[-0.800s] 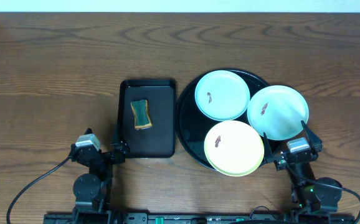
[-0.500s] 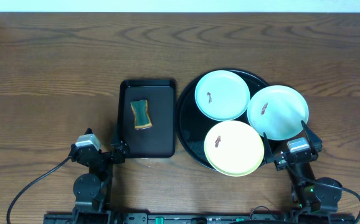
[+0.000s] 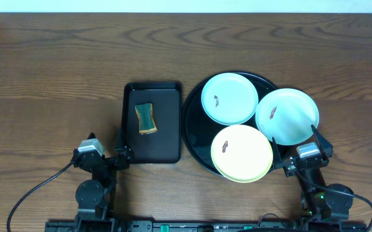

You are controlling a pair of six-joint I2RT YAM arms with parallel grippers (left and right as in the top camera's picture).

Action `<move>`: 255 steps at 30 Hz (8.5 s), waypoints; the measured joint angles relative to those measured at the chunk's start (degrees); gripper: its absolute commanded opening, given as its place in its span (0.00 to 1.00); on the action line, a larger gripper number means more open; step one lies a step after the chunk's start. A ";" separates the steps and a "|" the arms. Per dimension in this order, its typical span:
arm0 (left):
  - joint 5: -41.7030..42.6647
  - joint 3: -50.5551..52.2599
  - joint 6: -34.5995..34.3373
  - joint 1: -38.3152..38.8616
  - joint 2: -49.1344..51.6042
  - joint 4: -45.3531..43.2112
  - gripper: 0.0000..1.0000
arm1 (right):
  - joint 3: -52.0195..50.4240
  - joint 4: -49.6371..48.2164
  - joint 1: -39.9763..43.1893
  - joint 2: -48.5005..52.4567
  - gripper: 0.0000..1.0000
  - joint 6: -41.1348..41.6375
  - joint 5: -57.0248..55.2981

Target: Clean dirty plates on tray and stack at the side

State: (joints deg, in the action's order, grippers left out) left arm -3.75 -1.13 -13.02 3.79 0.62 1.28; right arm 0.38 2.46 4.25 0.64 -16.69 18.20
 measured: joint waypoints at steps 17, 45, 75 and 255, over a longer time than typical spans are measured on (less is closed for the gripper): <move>0.02 0.00 0.02 0.00 0.00 0.00 0.85 | 0.00 0.00 0.00 0.00 0.99 -0.02 0.00; 0.00 0.00 0.02 0.00 0.00 0.00 0.85 | 0.00 -0.02 0.00 0.00 0.99 0.00 0.00; 6.69 -21.09 0.15 0.00 6.54 13.94 0.85 | 20.09 8.92 0.00 9.99 0.99 12.55 3.50; 0.33 -58.29 -8.04 11.69 102.27 26.64 0.39 | 84.13 42.84 -16.92 118.77 0.06 26.91 -19.08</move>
State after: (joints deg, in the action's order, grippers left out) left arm -3.42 -59.42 -21.06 15.49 102.89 27.92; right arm 84.51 45.30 -12.67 119.42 10.22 -0.89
